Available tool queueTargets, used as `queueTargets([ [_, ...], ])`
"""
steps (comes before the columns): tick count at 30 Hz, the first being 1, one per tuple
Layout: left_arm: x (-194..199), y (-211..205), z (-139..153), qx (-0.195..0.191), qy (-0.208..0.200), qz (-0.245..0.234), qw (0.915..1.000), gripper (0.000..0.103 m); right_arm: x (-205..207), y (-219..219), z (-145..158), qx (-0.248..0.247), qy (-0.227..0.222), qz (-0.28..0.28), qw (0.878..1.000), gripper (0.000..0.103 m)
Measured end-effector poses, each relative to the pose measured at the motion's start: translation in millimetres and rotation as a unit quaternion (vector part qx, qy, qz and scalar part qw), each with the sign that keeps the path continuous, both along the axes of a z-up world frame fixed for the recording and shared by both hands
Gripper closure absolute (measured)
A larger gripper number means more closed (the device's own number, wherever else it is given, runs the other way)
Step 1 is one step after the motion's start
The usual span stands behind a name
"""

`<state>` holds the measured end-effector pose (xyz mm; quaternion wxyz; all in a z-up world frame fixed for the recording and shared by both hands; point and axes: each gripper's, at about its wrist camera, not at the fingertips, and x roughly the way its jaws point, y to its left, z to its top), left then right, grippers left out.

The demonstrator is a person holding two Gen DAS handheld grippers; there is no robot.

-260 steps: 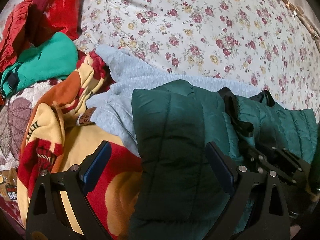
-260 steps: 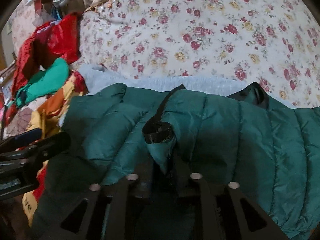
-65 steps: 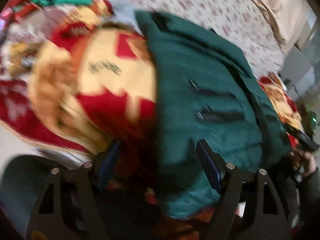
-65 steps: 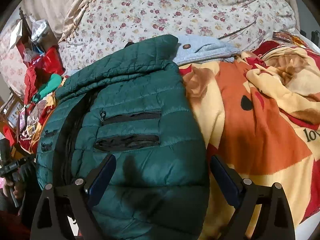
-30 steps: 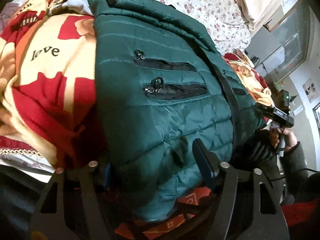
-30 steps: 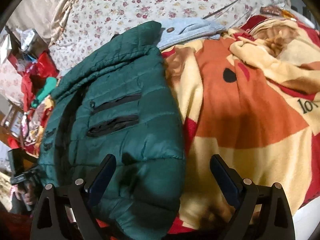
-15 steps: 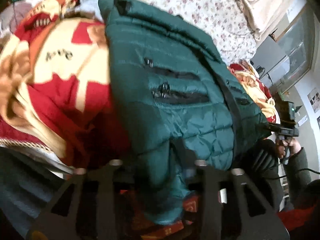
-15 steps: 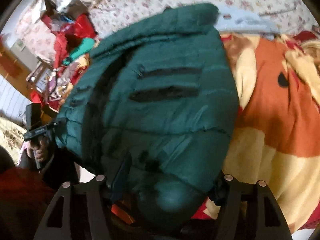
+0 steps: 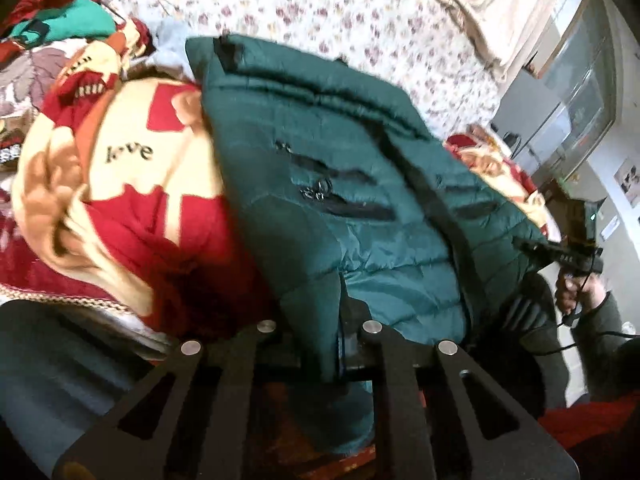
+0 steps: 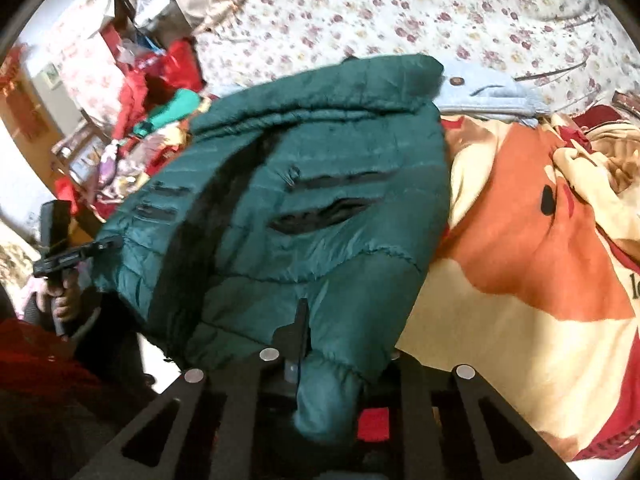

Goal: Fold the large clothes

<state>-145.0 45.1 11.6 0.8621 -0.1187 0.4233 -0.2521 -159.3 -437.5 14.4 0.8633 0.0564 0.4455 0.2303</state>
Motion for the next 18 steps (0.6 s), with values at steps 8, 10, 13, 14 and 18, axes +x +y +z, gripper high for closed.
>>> queueTargets([
  [8,-4.4,7.3,17.8,-0.007,-0.017,-0.016,0.9997,0.093,-10.1,-0.8,1.9,-0.012,0.046,0.013,0.999,0.088],
  [10,-5.3,10.9,18.6,-0.012,-0.019,-0.01,0.9997,0.093,-12.3,4.5,1.1,-0.019,0.052,0.016,0.998,0.088],
  [13,-3.8,18.6,20.2,-0.025,-0.021,0.001,0.9995,0.093,-19.8,3.1,13.1,0.043,0.025,0.018,0.999,0.088],
  [14,-2.8,21.5,21.2,-0.031,-0.022,0.004,0.9993,0.093,-20.1,1.2,15.5,0.052,0.019,0.015,0.998,0.088],
  [18,-3.2,26.4,26.9,-0.04,-0.033,0.007,0.9986,0.093,-20.1,-5.5,19.4,0.065,-0.004,-0.001,0.998,0.088],
])
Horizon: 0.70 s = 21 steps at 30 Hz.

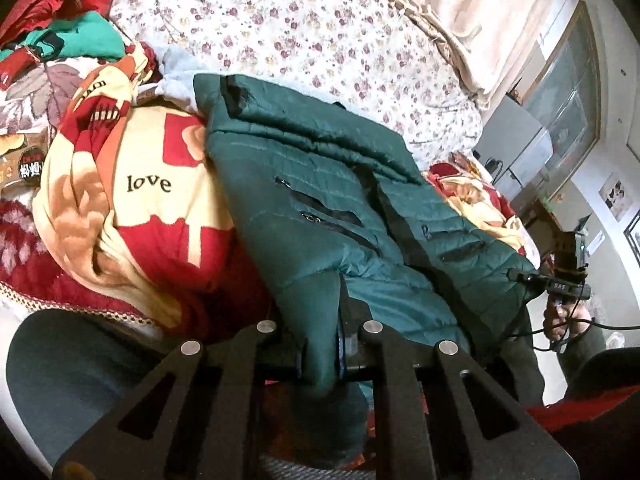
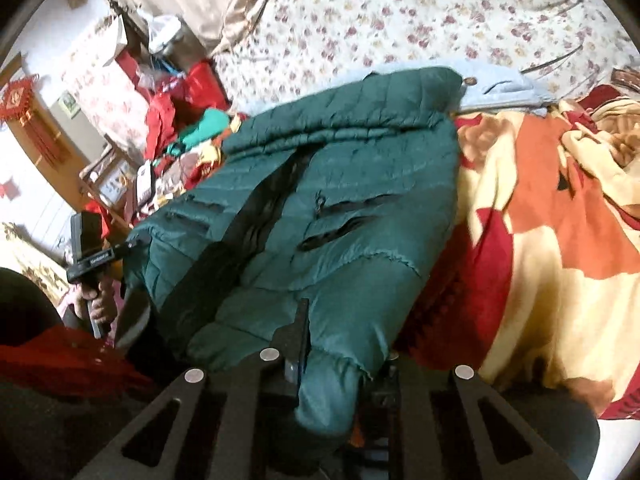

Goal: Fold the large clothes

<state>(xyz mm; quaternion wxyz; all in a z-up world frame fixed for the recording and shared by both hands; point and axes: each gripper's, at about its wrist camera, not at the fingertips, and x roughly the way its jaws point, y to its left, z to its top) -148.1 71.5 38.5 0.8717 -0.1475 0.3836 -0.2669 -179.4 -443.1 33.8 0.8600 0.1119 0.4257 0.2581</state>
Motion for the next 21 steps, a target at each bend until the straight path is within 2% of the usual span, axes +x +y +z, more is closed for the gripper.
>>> queueTargets([
  [7,-9.3,4.8,10.3,-0.009,-0.017,-0.002,0.9998,0.093,-12.0,-14.8,19.1,0.021,-0.062,-0.024,0.998,0.089],
  [17,-36.1,7.6,66.6,-0.021,-0.085,-0.01,0.9961,0.092,-32.8,-15.3,76.5,-0.014,-0.167,-0.022,0.986,0.089],
  [21,-32.6,5.5,72.2,-0.018,-0.099,0.004,0.9949,0.092,-35.5,-11.1,84.4,-0.043,-0.203,-0.027,0.978,0.089],
])
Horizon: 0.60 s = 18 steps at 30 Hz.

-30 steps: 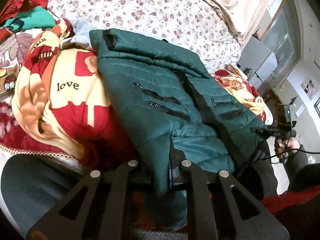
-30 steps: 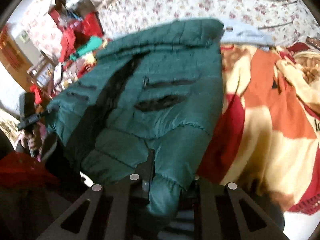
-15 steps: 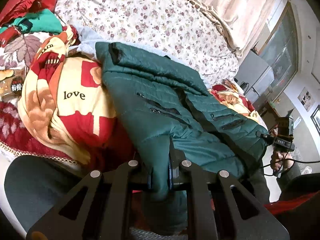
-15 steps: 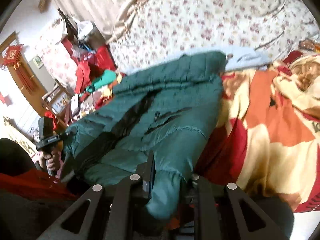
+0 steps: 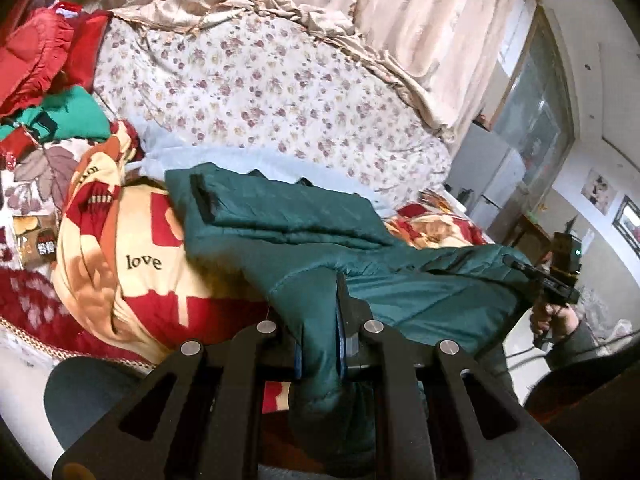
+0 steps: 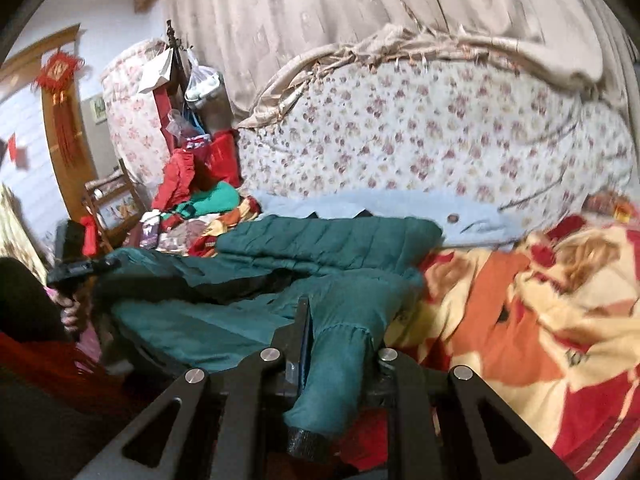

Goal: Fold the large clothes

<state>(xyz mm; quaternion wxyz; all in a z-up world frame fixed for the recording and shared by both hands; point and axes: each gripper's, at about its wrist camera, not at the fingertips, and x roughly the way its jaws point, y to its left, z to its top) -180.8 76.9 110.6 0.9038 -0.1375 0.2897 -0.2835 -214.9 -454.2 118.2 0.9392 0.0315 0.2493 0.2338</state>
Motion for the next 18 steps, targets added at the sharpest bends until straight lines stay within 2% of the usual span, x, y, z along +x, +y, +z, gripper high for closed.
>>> queueTargets([
  [5,6.2,-11.0,-10.1,0.029,0.007,0.022,0.9993,0.091,7.1,8.8,-10.1,-0.012,-0.007,-0.004,1.0,0.089],
  [10,3.4,-17.3,-18.9,0.05,0.014,0.023,0.9984,0.091,14.9,10.5,-21.6,-0.009,0.018,-0.002,1.0,0.089],
  [13,5.3,-18.9,-20.6,0.05,0.018,0.025,0.9983,0.09,18.0,9.9,-22.8,-0.005,0.027,-0.015,1.0,0.089],
  [18,19.3,-14.2,-25.5,0.028,0.029,0.035,0.9986,0.089,27.5,13.1,-22.3,-0.013,0.028,-0.039,0.999,0.089],
])
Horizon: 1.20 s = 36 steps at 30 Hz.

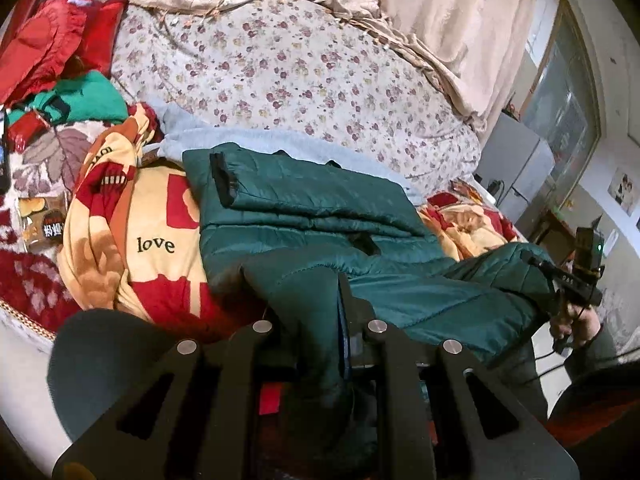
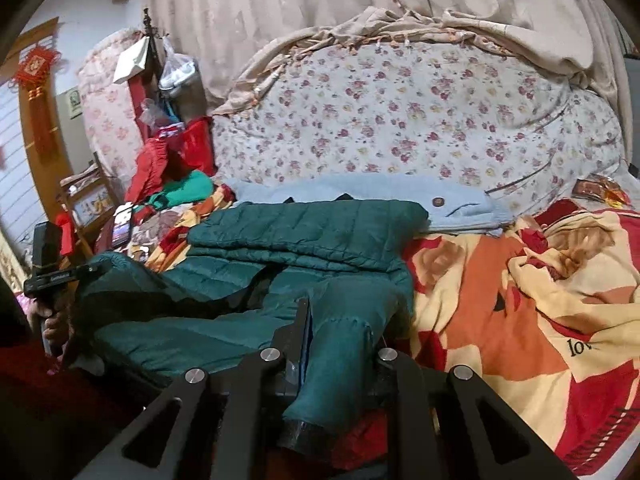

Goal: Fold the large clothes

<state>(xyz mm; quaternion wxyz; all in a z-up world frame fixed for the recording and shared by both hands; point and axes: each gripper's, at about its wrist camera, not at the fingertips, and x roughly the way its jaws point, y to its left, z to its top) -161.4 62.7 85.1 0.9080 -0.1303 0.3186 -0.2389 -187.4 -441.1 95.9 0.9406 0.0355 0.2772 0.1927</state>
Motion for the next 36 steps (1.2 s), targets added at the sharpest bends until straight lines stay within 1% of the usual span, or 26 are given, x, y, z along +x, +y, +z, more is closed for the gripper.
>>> queueTargets([
  [7,16.9,8.4,3.7,-0.027,-0.018,0.019,0.9993,0.089,23.4,5.1,13.2,-0.012,-0.006,-0.041,0.999,0.089],
  [9,23.0,9.5,4.7,-0.029,-0.02,0.025,0.9991,0.089,30.8,5.3,15.9,-0.009,-0.008,-0.051,0.999,0.089],
  [17,42.5,4.9,2.8,-0.008,-0.018,0.033,0.9993,0.089,53.4,7.1,6.5,-0.016,0.001,-0.068,0.998,0.089],
  [21,62.1,1.9,16.7,0.002,-0.027,0.039,0.9989,0.089,65.8,7.7,11.4,-0.022,-0.007,-0.072,0.997,0.089],
  [25,101.5,-4.5,47.1,0.01,-0.063,0.048,0.9968,0.089,99.7,4.5,27.1,-0.014,-0.028,-0.085,0.996,0.089],
  [28,141.0,-5.5,59.5,0.0,-0.068,0.066,0.9955,0.089,138.5,-2.2,39.7,0.012,-0.042,-0.095,0.995,0.089],
  [31,183.9,-6.9,62.1,0.003,-0.064,0.082,0.9946,0.089,178.8,-2.3,46.2,0.018,-0.044,-0.103,0.994,0.089],
  [34,224.8,-13.6,57.0,0.027,-0.057,0.086,0.9943,0.089,219.5,3.7,45.9,0.008,-0.039,-0.115,0.993,0.089],
  [36,252.4,-20.4,48.4,0.045,-0.052,0.087,0.9938,0.089,244.2,5.5,39.3,0.005,-0.033,-0.126,0.991,0.089],
])
